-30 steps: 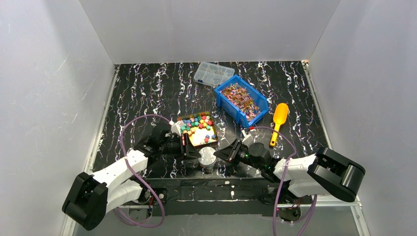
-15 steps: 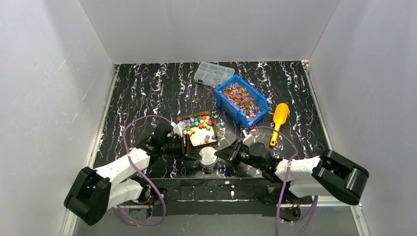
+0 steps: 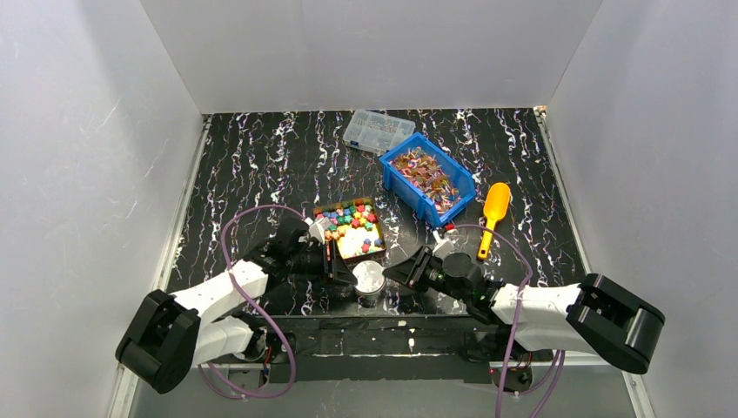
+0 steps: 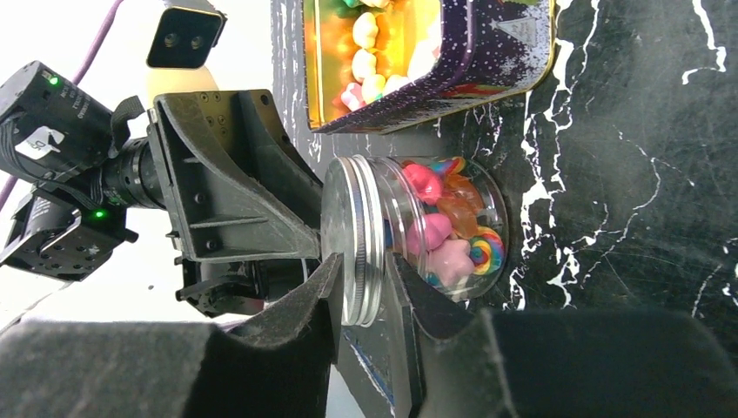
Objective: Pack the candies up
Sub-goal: Close the bottle lid on the packing bottle.
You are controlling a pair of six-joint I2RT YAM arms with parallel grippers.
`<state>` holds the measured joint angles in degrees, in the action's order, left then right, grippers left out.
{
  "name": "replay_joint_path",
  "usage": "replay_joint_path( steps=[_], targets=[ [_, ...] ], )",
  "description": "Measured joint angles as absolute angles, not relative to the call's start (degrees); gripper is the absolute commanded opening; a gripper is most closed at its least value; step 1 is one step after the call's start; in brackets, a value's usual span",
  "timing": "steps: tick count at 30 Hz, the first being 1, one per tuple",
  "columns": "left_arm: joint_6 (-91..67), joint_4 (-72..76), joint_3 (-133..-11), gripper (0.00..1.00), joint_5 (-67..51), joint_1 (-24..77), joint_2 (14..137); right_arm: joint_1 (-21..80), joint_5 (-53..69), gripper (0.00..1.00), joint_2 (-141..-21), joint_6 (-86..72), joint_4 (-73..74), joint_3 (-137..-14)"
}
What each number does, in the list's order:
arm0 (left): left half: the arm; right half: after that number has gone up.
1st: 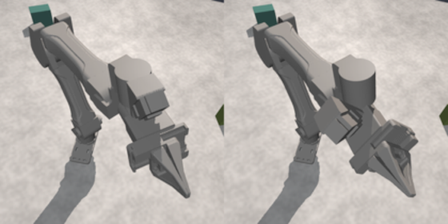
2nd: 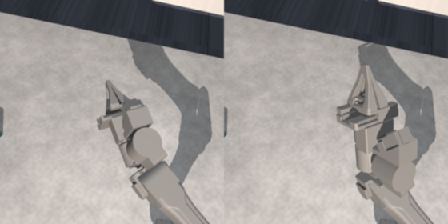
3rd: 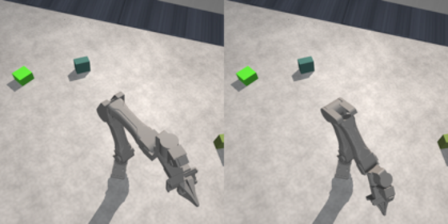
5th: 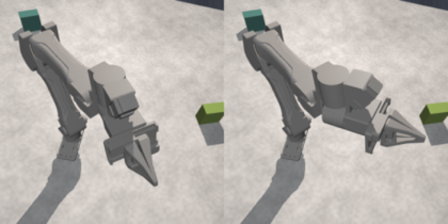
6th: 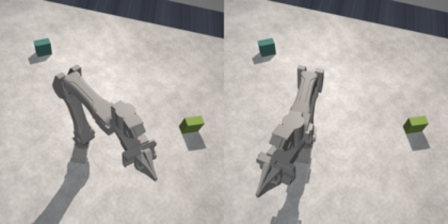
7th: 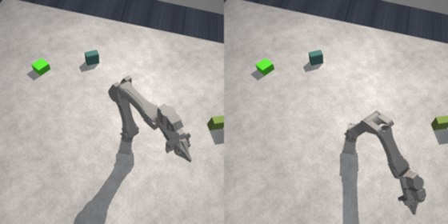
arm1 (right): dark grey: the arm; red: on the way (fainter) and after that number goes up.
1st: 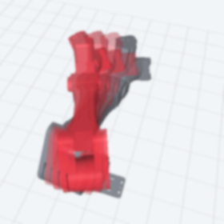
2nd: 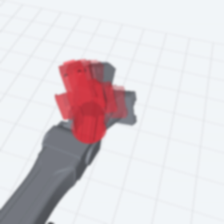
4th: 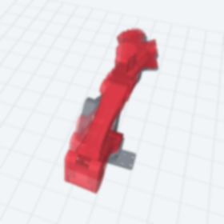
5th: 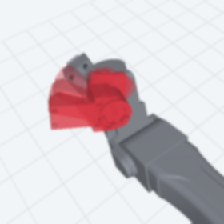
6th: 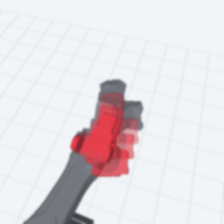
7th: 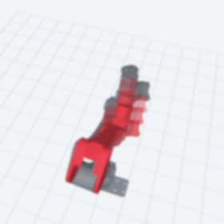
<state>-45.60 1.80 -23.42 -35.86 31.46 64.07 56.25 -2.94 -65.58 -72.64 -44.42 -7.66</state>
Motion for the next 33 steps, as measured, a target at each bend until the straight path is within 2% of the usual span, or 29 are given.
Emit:
replay_joint_path(
  steps=[10,33],
  targets=[
    [-45.6,2.3,-23.7,0.39,-36.0,31.7,64.4,56.2,-3.1,0.4,-63.4,-70.2,-39.3,-7.9],
    [-44.7,2.6,-23.7,0.55,-35.2,31.7,66.8,56.4,-3.0,0.44,-66.1,-65.6,-30.1,-13.8]
  ],
)
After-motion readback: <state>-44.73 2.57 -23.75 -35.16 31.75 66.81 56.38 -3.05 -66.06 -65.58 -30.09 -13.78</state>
